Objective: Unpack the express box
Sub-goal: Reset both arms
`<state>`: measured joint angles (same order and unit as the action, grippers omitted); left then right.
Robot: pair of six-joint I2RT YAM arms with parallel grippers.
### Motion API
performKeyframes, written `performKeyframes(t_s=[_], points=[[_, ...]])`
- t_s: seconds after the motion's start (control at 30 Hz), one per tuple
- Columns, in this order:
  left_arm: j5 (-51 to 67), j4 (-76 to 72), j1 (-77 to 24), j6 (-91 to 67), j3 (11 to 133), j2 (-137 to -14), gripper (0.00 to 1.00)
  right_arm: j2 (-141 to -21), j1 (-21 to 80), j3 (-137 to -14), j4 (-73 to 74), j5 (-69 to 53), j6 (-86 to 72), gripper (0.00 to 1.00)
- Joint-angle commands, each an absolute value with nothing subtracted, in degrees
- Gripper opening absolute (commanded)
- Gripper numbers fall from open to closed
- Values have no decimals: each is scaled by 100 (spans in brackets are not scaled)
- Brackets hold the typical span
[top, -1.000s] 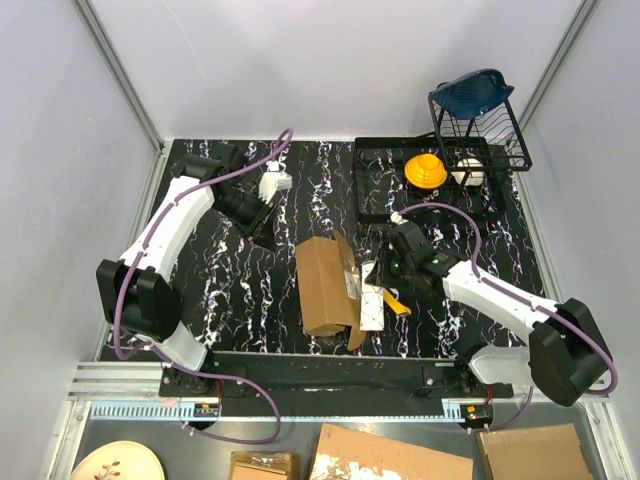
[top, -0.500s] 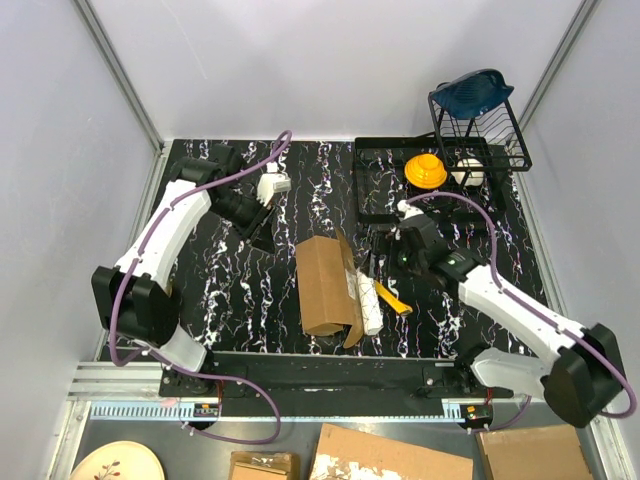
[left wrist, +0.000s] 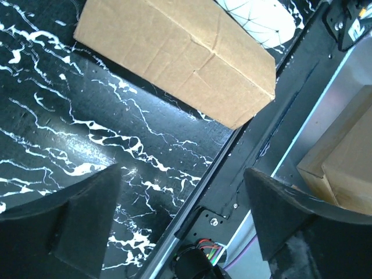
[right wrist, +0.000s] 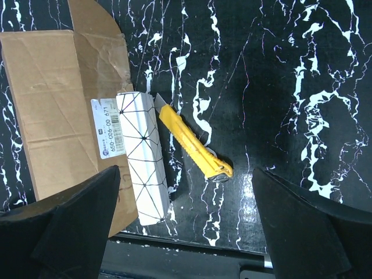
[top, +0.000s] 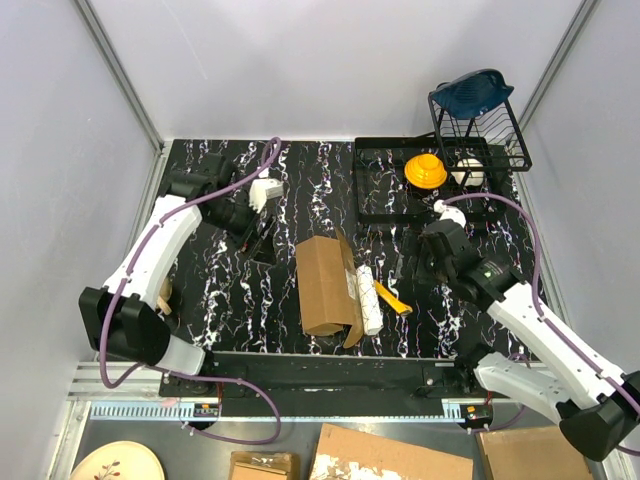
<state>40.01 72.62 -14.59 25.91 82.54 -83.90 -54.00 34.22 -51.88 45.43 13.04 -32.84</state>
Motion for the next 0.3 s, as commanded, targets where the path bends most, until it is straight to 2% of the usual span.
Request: performKeyframes(t_s=[0.0,0.27], points=[[3850,6698,-1266,2259,8025,-8051,99,-5212,3401,-5414,4597,1521,-3226,100],[3569,6346,-1099,1925,7656,-7612,99,-5264,3401,-5668,4465,1336,-2927,100]])
